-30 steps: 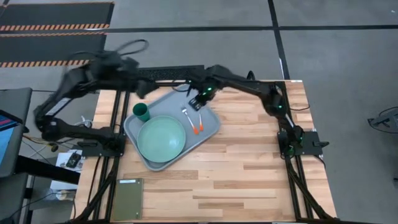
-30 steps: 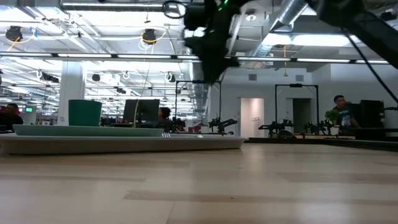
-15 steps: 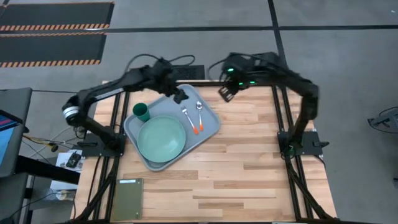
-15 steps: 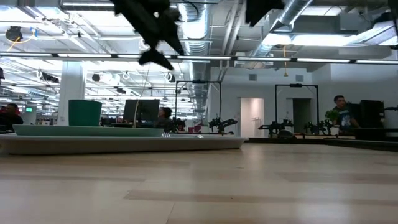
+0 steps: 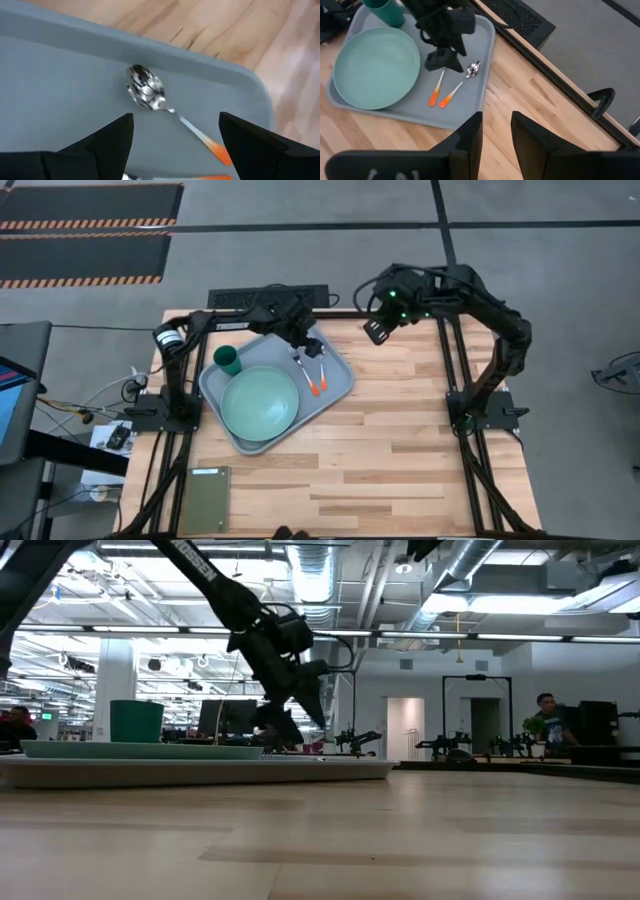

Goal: Pick and place plate/cup/fork/spoon on tray
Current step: Adjust the spoon on the gray tray to the right of the fork

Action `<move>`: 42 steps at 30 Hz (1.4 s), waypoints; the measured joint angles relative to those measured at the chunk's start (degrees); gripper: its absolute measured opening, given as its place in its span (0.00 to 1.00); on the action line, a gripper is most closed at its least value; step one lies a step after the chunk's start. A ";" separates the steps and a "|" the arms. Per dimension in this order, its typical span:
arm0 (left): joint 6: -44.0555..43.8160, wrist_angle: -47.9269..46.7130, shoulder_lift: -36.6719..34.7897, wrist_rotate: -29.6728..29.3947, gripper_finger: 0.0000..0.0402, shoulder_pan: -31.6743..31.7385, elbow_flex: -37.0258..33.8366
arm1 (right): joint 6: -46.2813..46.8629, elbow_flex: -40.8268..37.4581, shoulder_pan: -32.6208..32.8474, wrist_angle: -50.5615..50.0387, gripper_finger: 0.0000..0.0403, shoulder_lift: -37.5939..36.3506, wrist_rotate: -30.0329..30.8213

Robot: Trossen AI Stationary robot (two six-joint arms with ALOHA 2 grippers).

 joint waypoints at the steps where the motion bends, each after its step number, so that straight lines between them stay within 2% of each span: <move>1: 0.01 0.58 0.64 -0.26 0.69 0.00 0.00 | -0.09 0.00 0.23 -0.01 0.31 0.01 -0.02; 7: -0.57 2.87 2.29 -4.73 0.69 -0.23 0.02 | -0.25 -0.02 0.88 -0.02 0.31 0.55 -0.10; 12: -0.48 1.84 2.24 -4.87 0.69 -2.52 0.04 | -1.77 0.00 0.73 -0.04 0.31 0.48 -0.10; 15: 5.44 -0.37 1.74 -5.61 0.69 -5.86 0.04 | -3.15 0.00 0.75 -0.02 0.31 0.46 -0.10; 19: 15.29 -2.65 1.76 -10.33 0.69 -10.53 0.39 | -5.55 0.00 0.75 -0.04 0.31 0.46 -0.15; 23: 19.57 -0.52 1.76 -10.33 0.69 -13.67 1.83 | -6.70 0.00 0.75 -0.04 0.31 0.46 -0.18; 25: 19.47 0.88 1.76 -10.31 0.69 -14.30 2.74 | -7.25 0.00 0.73 -0.04 0.31 0.46 -0.19; 28: 14.87 2.51 2.81 -10.19 0.68 -12.99 4.89 | -7.73 0.00 0.75 -0.04 0.31 0.46 -0.37; 31: 9.17 -0.63 4.90 -10.49 0.62 -10.72 7.46 | -7.77 0.00 0.97 -0.03 0.31 0.43 -0.43; 35: 4.05 -4.99 6.33 -14.27 0.48 -8.74 12.05 | -8.22 0.07 1.70 -0.02 0.31 -0.03 -0.54; 37: 2.76 -8.28 7.38 -16.28 0.40 -7.94 13.87 | -8.38 0.04 2.04 -0.05 0.31 -0.27 -0.64; 42: 1.59 -12.04 8.94 -16.44 0.25 -6.26 16.61 | -8.40 0.04 3.25 -0.02 0.31 -0.78 -0.80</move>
